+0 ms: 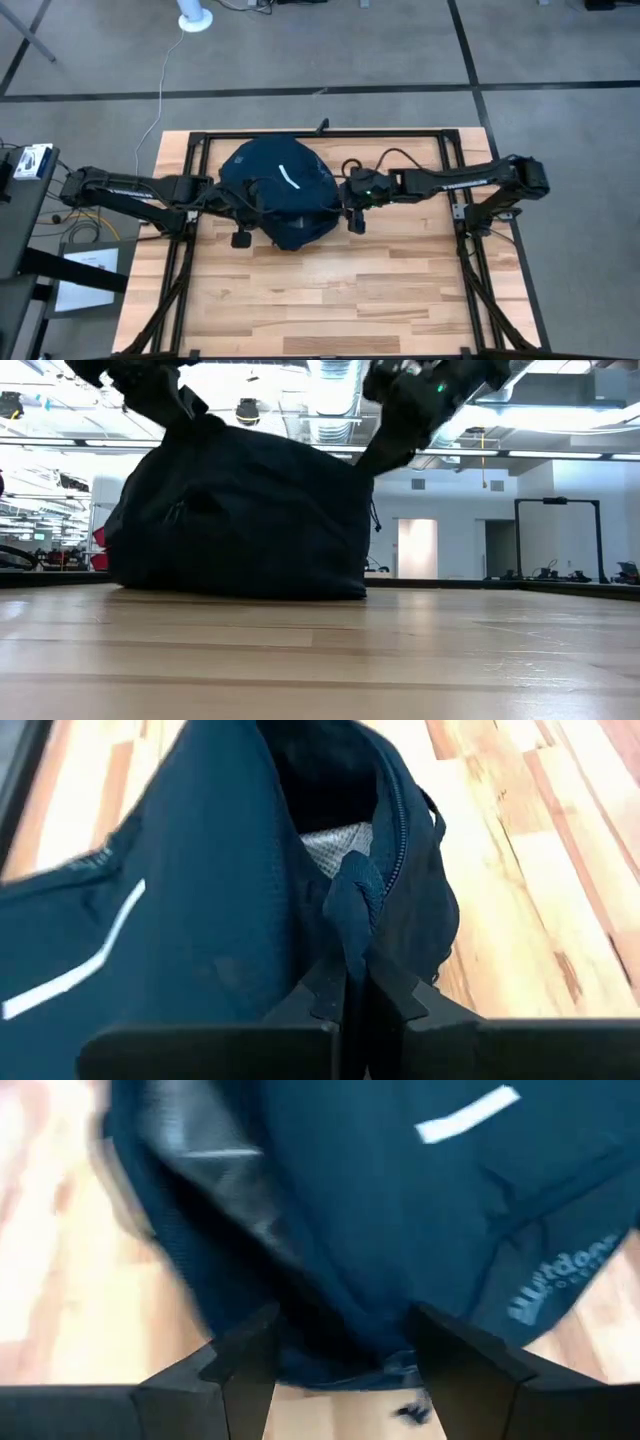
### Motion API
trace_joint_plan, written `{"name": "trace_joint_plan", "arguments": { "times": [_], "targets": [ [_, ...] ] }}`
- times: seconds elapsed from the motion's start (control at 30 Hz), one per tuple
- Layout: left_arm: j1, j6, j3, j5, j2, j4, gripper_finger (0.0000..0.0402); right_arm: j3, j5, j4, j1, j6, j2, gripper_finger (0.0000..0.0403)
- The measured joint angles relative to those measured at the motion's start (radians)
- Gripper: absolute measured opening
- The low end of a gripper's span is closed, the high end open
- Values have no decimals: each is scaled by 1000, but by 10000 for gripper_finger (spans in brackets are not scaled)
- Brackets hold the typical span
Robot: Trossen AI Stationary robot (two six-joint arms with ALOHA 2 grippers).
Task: Unpack backpack
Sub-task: Open the dark blue backpack
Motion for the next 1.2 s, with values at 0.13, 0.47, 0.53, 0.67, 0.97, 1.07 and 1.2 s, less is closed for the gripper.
{"name": "trace_joint_plan", "arguments": {
  "times": [0.13,0.47,0.53,0.67,0.97,1.07,1.2],
  "targets": [
    [0,-35,-9,21,0,17,0,0,51,26,-30,-51,41,201],
    [0,-12,-9,4,0,29,0,1,48,50,-96,32,116,72],
    [3,12,-9,-35,0,30,0,1,47,34,-97,48,113,26],
    [43,33,-9,-83,0,38,0,1,47,-64,-72,135,79,22],
    [144,117,-8,-23,119,194,0,-1,-128,-307,79,297,-65,22],
    [155,160,-8,-2,200,233,0,-1,-231,-232,130,318,-112,22],
    [164,191,-7,9,296,258,0,-1,-316,-76,163,321,-136,22]
  ]
}}
